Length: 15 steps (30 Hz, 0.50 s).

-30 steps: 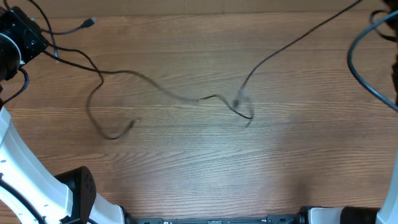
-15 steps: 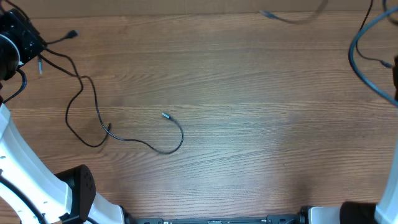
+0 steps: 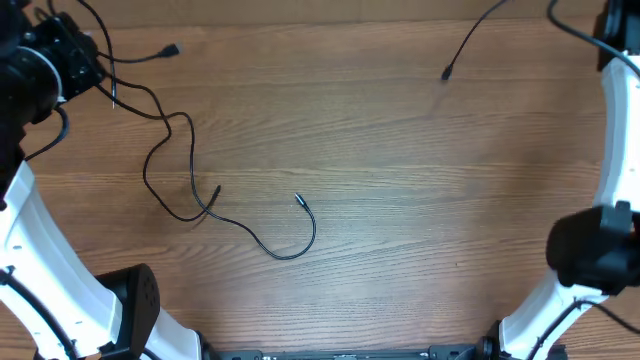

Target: Untangle cables

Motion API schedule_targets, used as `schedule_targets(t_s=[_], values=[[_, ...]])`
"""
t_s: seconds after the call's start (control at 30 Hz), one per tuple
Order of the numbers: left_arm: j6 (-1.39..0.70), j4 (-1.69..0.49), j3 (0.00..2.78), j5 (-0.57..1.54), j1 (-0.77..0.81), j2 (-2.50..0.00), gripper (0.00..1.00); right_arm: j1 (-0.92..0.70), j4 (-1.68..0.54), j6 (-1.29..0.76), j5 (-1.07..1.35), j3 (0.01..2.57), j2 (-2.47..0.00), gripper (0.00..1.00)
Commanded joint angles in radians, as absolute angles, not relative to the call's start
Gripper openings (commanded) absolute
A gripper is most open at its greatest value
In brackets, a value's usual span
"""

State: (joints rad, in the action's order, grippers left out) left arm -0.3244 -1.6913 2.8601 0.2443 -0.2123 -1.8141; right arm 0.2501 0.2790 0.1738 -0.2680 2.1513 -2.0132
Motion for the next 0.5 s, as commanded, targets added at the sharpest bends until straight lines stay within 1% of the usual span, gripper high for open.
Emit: schedule_targets(t_s=[0.0, 0.13, 0.23, 0.33, 0.47], values=[[-0.237, -1.686, 2.862, 0.254, -0.175, -1.825, 0.04, 0.360, 0.415, 0.323, -0.248, 2.161, -2.073, 0.04], [-0.181, -1.689, 2.862, 0.252, -0.163, -1.835, 0.04, 0.449, 0.520, 0.350, -0.179, 2.161, -2.101, 0.04], [-0.183, -1.688, 2.862, 0.255, -0.162, -1.837, 0.04, 0.513, 0.527, 0.344, -0.070, 2.161, -2.102, 0.04], [-0.182, -1.679, 2.862, 0.252, -0.163, -1.839, 0.04, 0.562, 0.468, 0.334, 0.016, 2.161, -2.121, 0.04], [-0.183, -1.661, 2.862, 0.253, -0.163, -1.839, 0.04, 0.612, 0.329, 0.186, 0.076, 2.161, -2.212, 0.04]])
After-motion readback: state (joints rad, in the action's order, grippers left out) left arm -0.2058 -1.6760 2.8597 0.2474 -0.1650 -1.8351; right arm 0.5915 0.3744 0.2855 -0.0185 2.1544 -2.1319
